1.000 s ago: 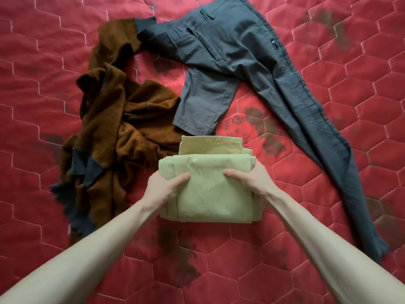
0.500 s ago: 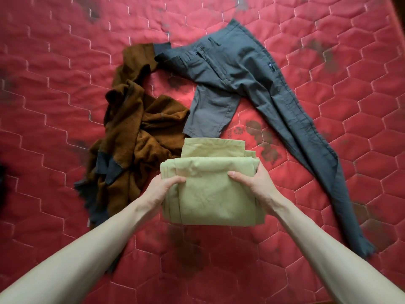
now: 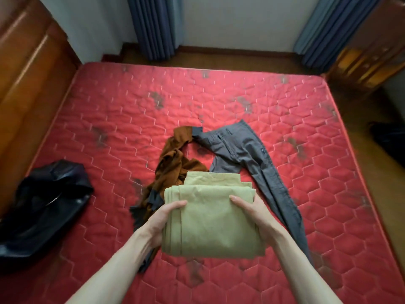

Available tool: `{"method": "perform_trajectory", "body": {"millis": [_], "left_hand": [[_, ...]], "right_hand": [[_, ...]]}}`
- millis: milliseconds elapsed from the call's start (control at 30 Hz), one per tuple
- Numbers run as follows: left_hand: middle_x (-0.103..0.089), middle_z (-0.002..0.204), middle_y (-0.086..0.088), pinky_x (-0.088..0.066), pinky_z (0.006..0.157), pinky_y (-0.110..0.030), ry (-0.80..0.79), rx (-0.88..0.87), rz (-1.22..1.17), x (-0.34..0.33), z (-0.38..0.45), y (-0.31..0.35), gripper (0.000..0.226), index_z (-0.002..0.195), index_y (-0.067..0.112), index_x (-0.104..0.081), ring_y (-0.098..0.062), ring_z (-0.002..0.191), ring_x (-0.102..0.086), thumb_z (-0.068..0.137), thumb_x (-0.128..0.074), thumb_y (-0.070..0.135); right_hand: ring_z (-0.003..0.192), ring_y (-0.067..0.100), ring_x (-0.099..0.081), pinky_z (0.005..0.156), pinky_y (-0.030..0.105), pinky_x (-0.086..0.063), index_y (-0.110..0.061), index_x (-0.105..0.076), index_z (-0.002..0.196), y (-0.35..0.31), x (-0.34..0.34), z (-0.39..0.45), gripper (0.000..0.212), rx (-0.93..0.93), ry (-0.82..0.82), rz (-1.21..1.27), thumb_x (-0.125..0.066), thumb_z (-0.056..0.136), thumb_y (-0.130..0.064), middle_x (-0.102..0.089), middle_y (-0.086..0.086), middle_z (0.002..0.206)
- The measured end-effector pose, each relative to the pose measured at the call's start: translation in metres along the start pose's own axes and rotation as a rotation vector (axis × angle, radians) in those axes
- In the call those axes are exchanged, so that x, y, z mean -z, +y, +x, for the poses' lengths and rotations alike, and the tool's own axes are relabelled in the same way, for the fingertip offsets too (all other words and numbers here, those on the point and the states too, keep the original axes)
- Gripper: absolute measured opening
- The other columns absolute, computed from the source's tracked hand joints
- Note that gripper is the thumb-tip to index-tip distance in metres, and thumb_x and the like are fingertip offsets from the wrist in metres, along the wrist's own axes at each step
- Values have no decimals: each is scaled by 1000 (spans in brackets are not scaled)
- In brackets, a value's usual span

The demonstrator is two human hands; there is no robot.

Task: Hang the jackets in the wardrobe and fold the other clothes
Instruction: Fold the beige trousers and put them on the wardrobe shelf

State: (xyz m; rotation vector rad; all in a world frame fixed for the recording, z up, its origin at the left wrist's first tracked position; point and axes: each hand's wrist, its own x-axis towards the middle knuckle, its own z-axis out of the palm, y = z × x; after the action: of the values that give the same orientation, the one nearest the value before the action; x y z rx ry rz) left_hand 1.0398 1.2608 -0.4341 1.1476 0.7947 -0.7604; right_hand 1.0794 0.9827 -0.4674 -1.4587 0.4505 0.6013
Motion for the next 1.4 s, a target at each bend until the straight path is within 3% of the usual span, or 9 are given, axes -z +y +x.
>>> {"method": "perform_trajectory", "body": {"millis": [167, 367, 567, 667, 867, 1067, 1167, 1300, 1400], "left_hand": [[-72, 124, -25, -50, 108, -57, -37, -50, -162, -1, -73, 16, 36, 112, 5, -80, -41, 112, -71, 97, -63, 33], [-72, 124, -25, -57, 98, -51, -55, -181, -291, -9, -132, 27, 37, 114, 5, -80, -37, 106, -74, 98, -61, 32], [-71, 123, -26, -63, 79, -42, 2, -308, -412, -10, -173, 16, 39, 114, 3, -79, -37, 103, -75, 101, -55, 31], [-72, 120, -27, -64, 76, -42, 57, -365, -520, 3, -195, 2, 42, 115, -1, -78, -37, 98, -76, 101, -54, 31], [-71, 125, -26, -60, 93, -46, 186, -458, -661, 44, -262, -30, 43, 121, 0, -76, -37, 107, -74, 100, -55, 32], [-76, 114, -22, -60, 83, -42, 394, -549, -696, 98, -348, -78, 39, 111, 6, -81, -33, 96, -77, 103, -56, 35], [-77, 117, -16, -56, 91, -47, 522, -624, -730, 127, -384, -116, 35, 124, 16, -76, -31, 103, -76, 99, -62, 37], [-78, 116, -3, -59, 82, -42, 704, -732, -699, 164, -421, -175, 39, 132, 32, -63, -23, 103, -76, 94, -67, 38], [-74, 126, -2, -55, 100, -50, 820, -773, -712, 194, -444, -218, 48, 138, 34, -60, -23, 112, -73, 91, -71, 42]], "right_hand": [[102, 32, -74, 83, 43, -62, -8, -63, 130, -72, -20, -49, 41, 35, -165, -57, -76, 92, -17, -76, 17, 117], [93, 29, -75, 75, 40, -62, -11, -62, 127, -127, -35, -80, 40, 59, -213, -35, -77, 90, -15, -77, 18, 113], [99, 28, -75, 79, 39, -61, -12, -62, 130, -158, -62, -86, 48, 84, -352, -176, -80, 89, -29, -77, 14, 114], [109, 30, -73, 91, 46, -60, -18, -58, 133, -172, -89, -95, 55, 123, -480, -255, -82, 87, -38, -75, 13, 122], [112, 25, -73, 96, 47, -58, -40, -55, 136, -165, -141, -142, 55, 183, -722, -408, -79, 87, -35, -75, 0, 124], [110, 28, -74, 92, 46, -61, -35, -62, 130, -135, -234, -193, 45, 214, -813, -403, -79, 90, -28, -75, 5, 122], [110, 30, -73, 96, 52, -59, -33, -63, 129, -124, -289, -218, 43, 213, -878, -435, -80, 90, -30, -75, 6, 123], [110, 29, -74, 96, 52, -59, -29, -64, 129, -102, -361, -260, 42, 236, -999, -500, -80, 90, -32, -74, 6, 123], [107, 27, -75, 92, 47, -62, -25, -65, 128, -78, -410, -293, 38, 236, -1069, -543, -78, 92, -30, -76, 5, 119]]}}
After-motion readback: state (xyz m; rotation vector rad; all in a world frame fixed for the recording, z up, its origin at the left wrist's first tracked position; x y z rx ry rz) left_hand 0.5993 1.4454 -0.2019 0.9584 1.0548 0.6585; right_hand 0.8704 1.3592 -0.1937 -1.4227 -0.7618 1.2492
